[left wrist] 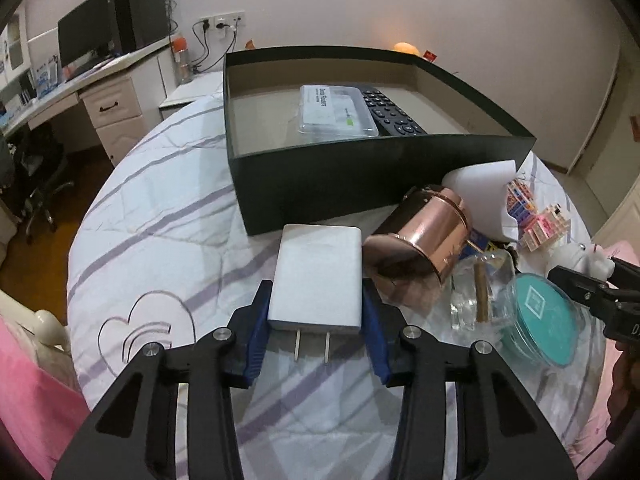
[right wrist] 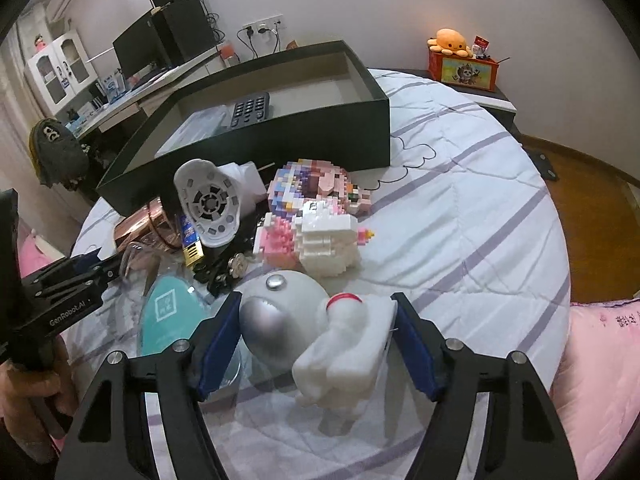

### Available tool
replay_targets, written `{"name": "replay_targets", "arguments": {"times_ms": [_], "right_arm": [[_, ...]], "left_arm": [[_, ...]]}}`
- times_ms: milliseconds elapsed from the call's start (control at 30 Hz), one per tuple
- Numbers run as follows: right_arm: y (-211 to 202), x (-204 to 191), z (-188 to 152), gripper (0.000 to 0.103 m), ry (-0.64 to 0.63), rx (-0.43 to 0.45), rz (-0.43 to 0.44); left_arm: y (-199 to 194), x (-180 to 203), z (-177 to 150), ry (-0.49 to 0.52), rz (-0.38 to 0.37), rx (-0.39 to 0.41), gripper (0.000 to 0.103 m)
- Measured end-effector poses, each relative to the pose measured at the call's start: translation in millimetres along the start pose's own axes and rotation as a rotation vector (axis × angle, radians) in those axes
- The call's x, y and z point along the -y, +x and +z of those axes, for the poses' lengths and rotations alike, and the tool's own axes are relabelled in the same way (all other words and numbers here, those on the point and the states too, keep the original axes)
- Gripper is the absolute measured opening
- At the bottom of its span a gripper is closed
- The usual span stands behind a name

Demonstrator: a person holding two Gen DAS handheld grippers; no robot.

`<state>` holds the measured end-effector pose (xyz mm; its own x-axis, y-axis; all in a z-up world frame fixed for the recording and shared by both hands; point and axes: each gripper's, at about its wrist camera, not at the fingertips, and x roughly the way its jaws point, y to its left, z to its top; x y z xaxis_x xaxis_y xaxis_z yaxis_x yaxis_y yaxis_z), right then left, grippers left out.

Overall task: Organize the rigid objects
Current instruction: 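Grasp the white astronaut figure with the right tool while the left tool grasps the white charger, then place the astronaut in the green box with the right tool while the left tool places the charger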

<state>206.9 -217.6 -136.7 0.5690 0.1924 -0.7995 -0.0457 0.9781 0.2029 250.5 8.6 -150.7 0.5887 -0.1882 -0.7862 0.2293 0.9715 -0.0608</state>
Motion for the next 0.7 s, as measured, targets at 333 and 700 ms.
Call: {"name": "replay_targets", "arguments": {"times_ms": [333, 700], "right_arm": [[-32, -12, 10, 0.073, -0.024, 0.064, 0.053], [-50, -32, 69, 0.073, -0.115, 0.178, 0.071]], "left_arm": [[-33, 2, -4, -0.012, 0.002, 0.037, 0.042], [-68, 1, 52, 0.002, 0.007, 0.171, 0.042]]}}
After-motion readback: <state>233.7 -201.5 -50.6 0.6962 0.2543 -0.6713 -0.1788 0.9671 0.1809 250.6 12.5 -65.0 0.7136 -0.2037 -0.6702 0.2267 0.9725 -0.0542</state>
